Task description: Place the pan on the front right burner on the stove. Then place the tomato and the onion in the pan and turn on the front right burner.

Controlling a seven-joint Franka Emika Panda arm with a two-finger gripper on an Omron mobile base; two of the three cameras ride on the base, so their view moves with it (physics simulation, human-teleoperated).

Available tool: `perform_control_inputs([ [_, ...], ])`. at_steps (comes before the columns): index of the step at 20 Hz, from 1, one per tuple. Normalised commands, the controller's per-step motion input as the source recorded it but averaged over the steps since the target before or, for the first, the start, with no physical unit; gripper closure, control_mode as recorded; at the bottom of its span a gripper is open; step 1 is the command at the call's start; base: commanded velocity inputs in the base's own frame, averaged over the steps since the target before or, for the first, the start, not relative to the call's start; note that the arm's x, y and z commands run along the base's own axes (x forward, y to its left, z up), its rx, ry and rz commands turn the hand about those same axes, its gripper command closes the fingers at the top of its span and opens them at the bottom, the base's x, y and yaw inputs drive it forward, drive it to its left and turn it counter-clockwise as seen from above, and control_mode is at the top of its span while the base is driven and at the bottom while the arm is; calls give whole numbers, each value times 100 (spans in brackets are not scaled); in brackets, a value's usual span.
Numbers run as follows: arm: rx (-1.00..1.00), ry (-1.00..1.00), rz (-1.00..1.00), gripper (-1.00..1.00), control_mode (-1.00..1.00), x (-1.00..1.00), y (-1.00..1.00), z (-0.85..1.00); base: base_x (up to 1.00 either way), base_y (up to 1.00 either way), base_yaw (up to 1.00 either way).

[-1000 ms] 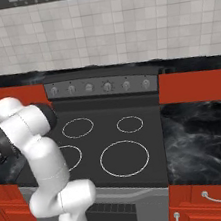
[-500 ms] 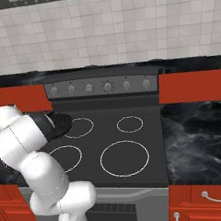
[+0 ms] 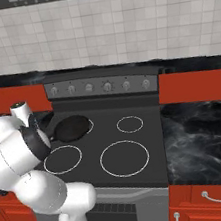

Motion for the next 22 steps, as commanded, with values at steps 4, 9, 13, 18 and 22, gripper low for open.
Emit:
perform_control_inputs([
  [4, 0, 2, -37, 100, -100, 0, -51, 0, 0, 0, 0],
  [9, 0, 4, -38, 100, -100, 0, -53, 0, 0, 0, 0],
  [13, 0, 4, -38, 100, -100, 0, -55, 0, 0, 0, 0],
  [18, 0, 4, -26, 100, -100, 0, -51, 1, 0, 0, 0],
  [22, 0, 2, -13, 100, -100, 0, -41, 0, 0, 0, 0],
])
